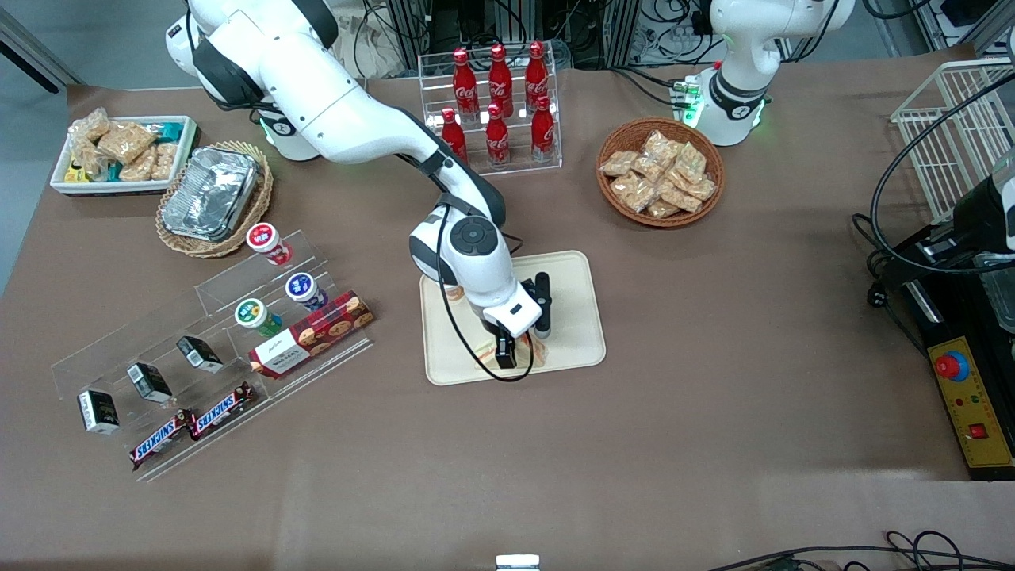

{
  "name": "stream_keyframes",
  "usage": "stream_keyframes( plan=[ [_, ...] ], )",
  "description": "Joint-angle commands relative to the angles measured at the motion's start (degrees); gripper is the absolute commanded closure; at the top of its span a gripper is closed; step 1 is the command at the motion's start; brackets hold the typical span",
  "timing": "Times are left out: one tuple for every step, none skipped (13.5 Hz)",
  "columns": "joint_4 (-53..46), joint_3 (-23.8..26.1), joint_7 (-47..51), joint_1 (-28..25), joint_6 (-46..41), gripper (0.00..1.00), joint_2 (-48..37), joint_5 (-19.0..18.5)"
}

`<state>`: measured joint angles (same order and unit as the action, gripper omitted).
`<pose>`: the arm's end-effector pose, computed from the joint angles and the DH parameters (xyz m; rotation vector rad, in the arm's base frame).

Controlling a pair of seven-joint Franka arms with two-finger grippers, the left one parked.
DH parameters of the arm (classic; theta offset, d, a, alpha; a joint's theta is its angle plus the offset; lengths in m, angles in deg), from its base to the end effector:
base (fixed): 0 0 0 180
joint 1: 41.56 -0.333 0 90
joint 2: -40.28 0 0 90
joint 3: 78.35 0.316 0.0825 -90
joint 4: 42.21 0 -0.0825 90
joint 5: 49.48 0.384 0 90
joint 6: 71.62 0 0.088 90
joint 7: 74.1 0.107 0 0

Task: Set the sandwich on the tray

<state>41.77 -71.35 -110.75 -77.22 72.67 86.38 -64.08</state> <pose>0.5578 0.4919 0.2296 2.1980 2.0971 0.3982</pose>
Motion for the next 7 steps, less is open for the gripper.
stream_keyframes(
  plan=[
    [-0.3,0.0,1.7,1.0,-2.3,0.0,-1.7,0.4],
    [-0.4,0.5,3.4,4.4,-5.7,0.0,-2.9,5.8],
    [-0.3,1.2,3.1,6.7,-7.7,0.0,-4.3,10.4],
    [0.3,1.3,3.3,6.7,-9.5,0.0,-6.7,11.0],
    [0.4,1.1,3.6,7.2,-12.9,0.0,-8.7,11.3],
    [0.5,0.8,3.9,8.3,-16.5,0.0,-10.9,11.5],
    [0.6,0.8,5.0,9.9,-20.4,0.0,-13.5,11.6]
  ],
)
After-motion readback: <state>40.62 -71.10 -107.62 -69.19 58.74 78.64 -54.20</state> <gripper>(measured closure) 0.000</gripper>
